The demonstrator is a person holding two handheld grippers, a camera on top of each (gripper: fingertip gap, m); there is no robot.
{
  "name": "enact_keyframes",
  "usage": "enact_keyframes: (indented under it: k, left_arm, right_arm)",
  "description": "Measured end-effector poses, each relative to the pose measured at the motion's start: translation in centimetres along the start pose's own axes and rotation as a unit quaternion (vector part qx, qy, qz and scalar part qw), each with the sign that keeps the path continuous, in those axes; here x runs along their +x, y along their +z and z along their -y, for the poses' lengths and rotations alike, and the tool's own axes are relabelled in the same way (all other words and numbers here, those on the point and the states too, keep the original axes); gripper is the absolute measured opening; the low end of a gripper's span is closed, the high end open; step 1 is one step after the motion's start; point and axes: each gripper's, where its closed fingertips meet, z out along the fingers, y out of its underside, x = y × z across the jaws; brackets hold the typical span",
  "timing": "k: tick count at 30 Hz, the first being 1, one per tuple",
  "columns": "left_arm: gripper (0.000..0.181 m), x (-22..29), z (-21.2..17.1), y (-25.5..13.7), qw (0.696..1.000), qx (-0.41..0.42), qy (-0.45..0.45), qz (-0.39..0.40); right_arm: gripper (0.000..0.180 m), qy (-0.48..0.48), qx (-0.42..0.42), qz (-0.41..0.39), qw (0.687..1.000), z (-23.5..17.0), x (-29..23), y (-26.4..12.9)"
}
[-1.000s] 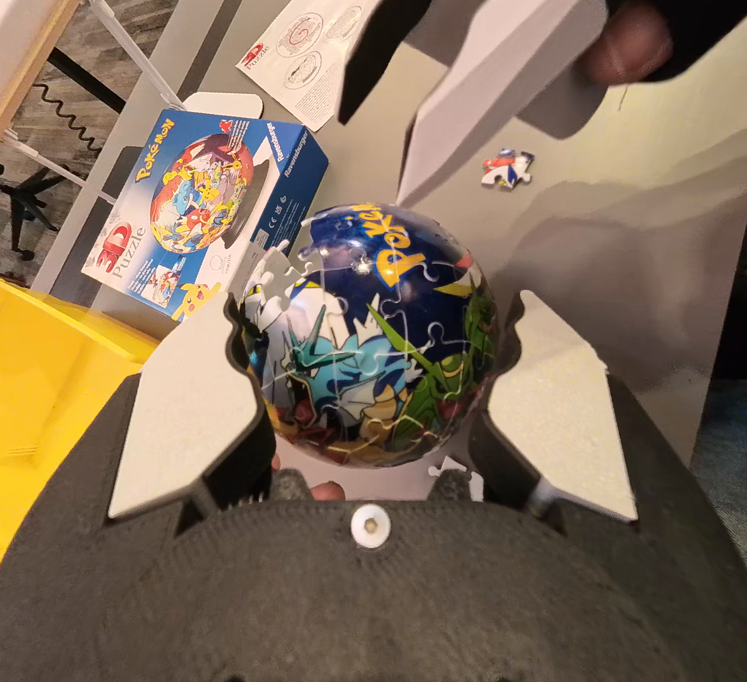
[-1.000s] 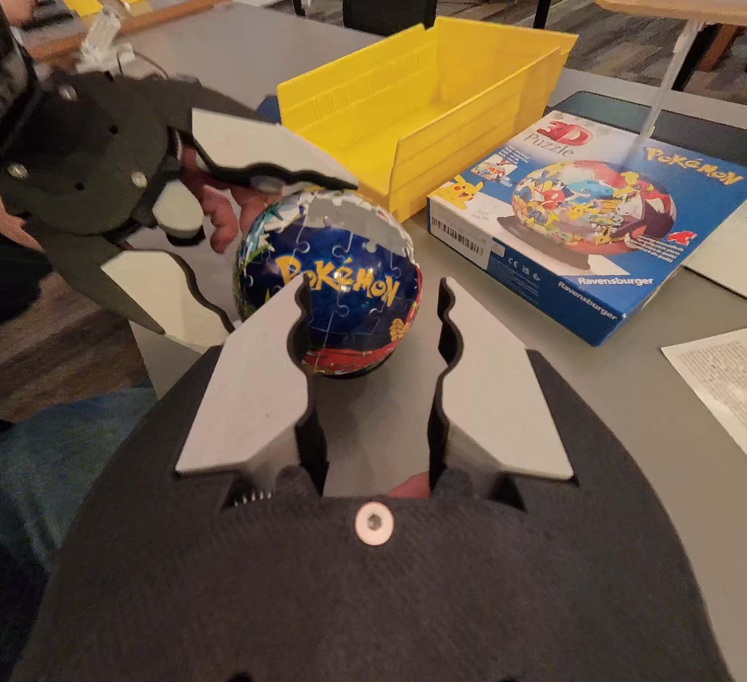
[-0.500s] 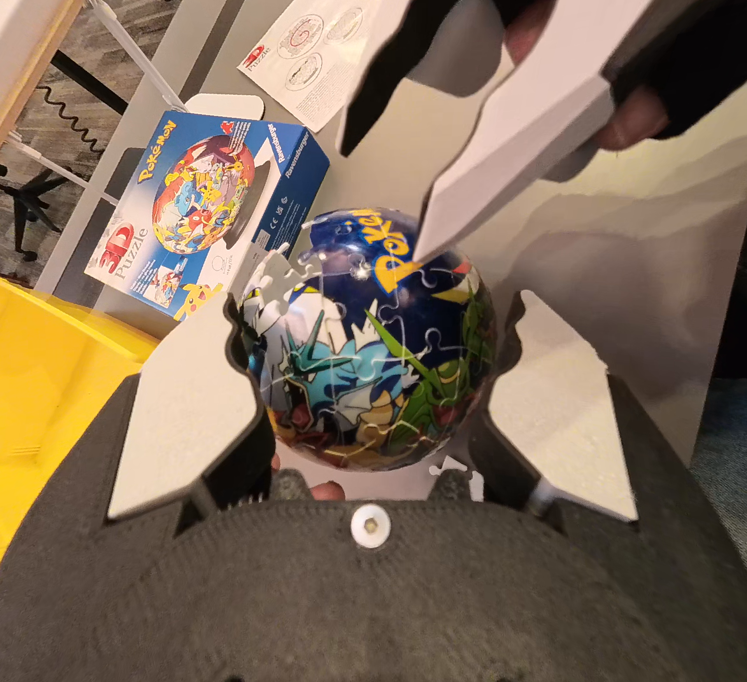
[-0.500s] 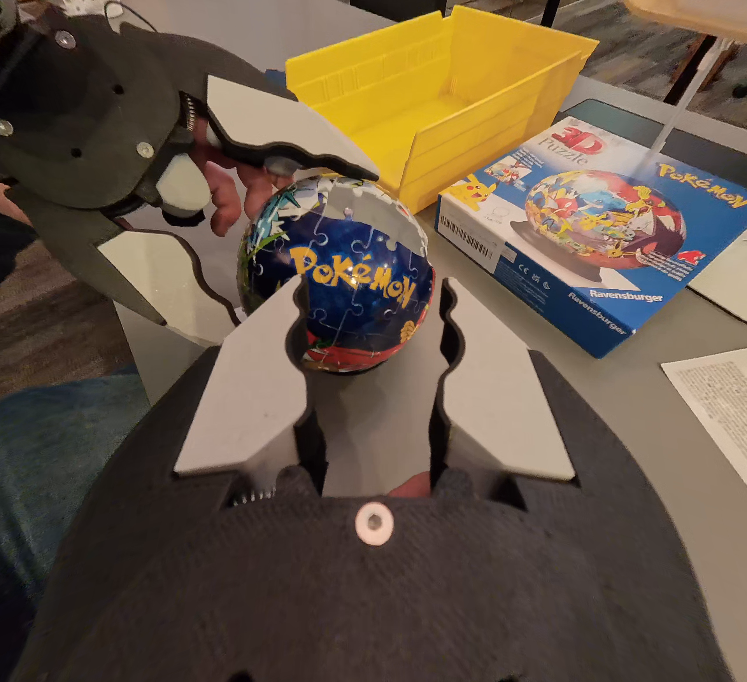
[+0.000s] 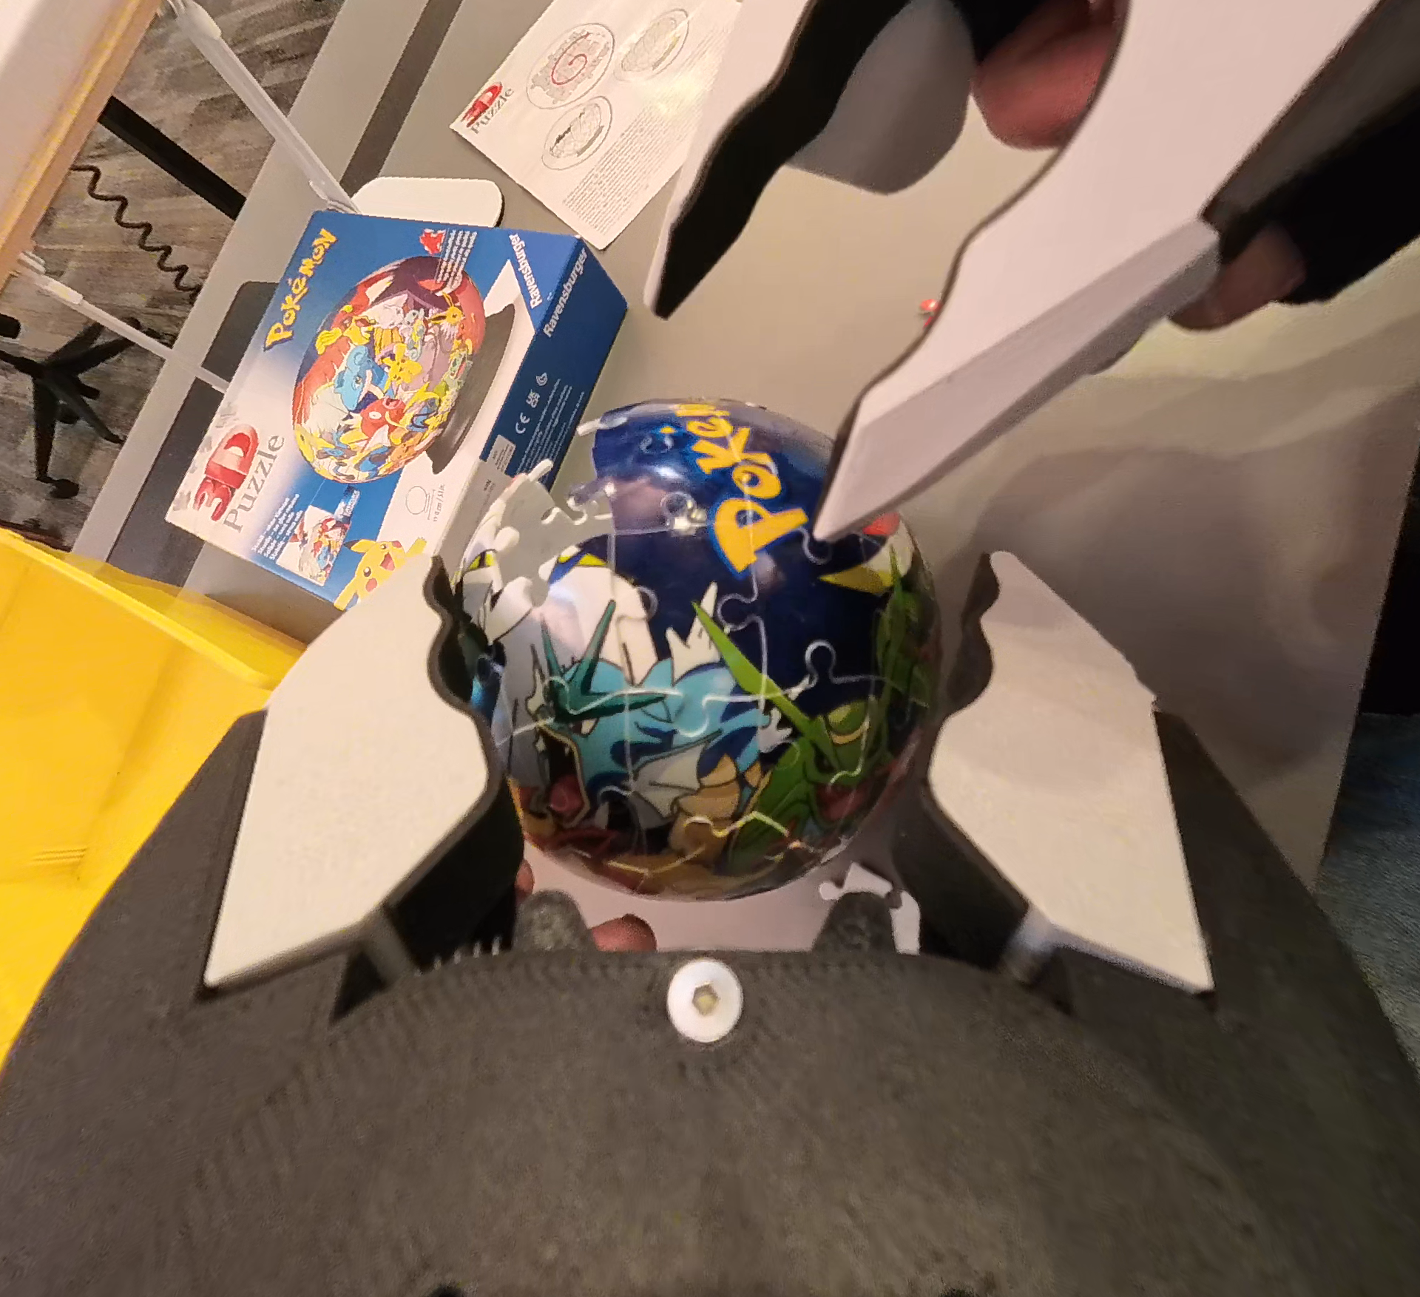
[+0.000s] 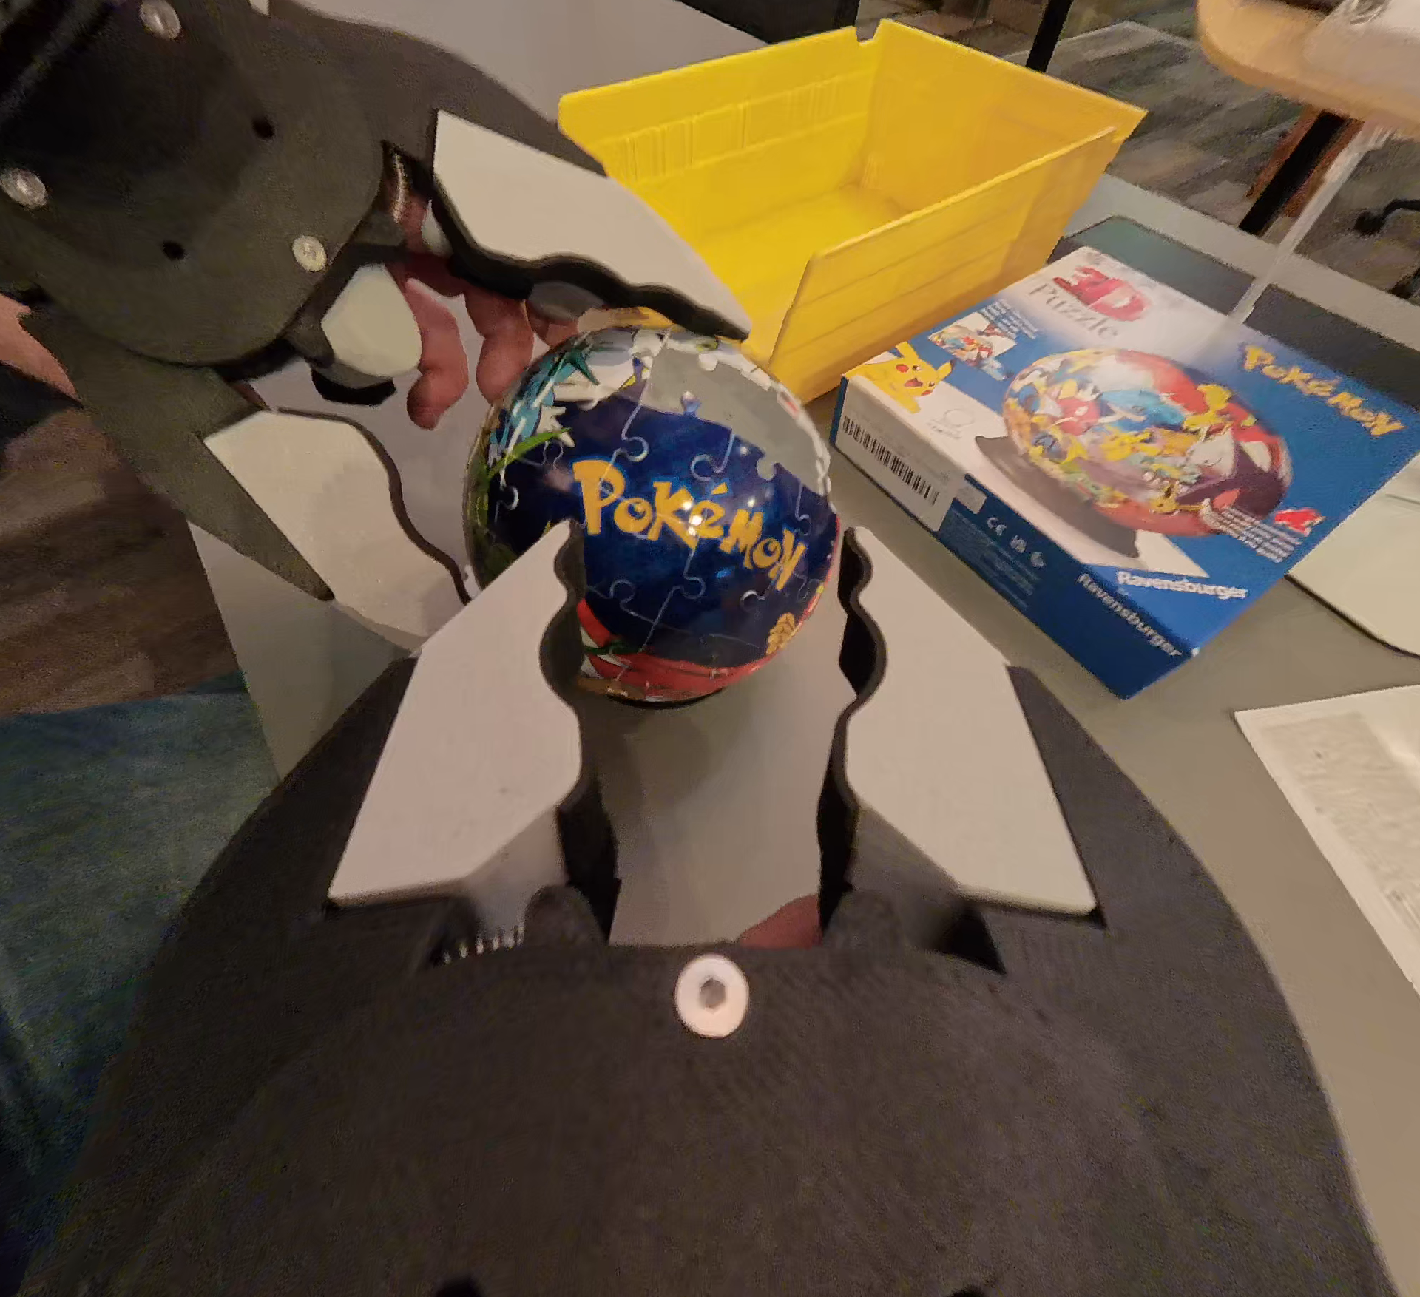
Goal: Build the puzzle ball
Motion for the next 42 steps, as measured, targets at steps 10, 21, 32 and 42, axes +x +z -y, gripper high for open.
enact_keyframes:
  k: [10,21,32,42]
  left_arm:
    - [0.126,-1.1,-0.5,-1.2,0.999,0.003,-0.031,0.017]
    - [0.126,-0.9,-2.2,-0.7,0.999,-0.019,-0.037,0.013]
    - [0.126,-1.4,-2.8,-1.3,0.999,-0.021,-0.042,0.025]
    - [0.121,-0.8,-5.1,-1.2,0.997,-0.046,-0.057,0.013]
  right_arm:
    - [0.065,0.039,-0.001,-0.005,0.999,-1.0,2.0,-0.3]
    - [0.059,0.043,0.008,-0.013,0.999,-1.3,2.3,0.0]
    - [0.071,0.066,-0.006,-0.014,0.998,-2.2,4.1,-0.7]
    - [0.088,0.212,-0.002,0.192,0.958,-1.7,2.4,1.0]
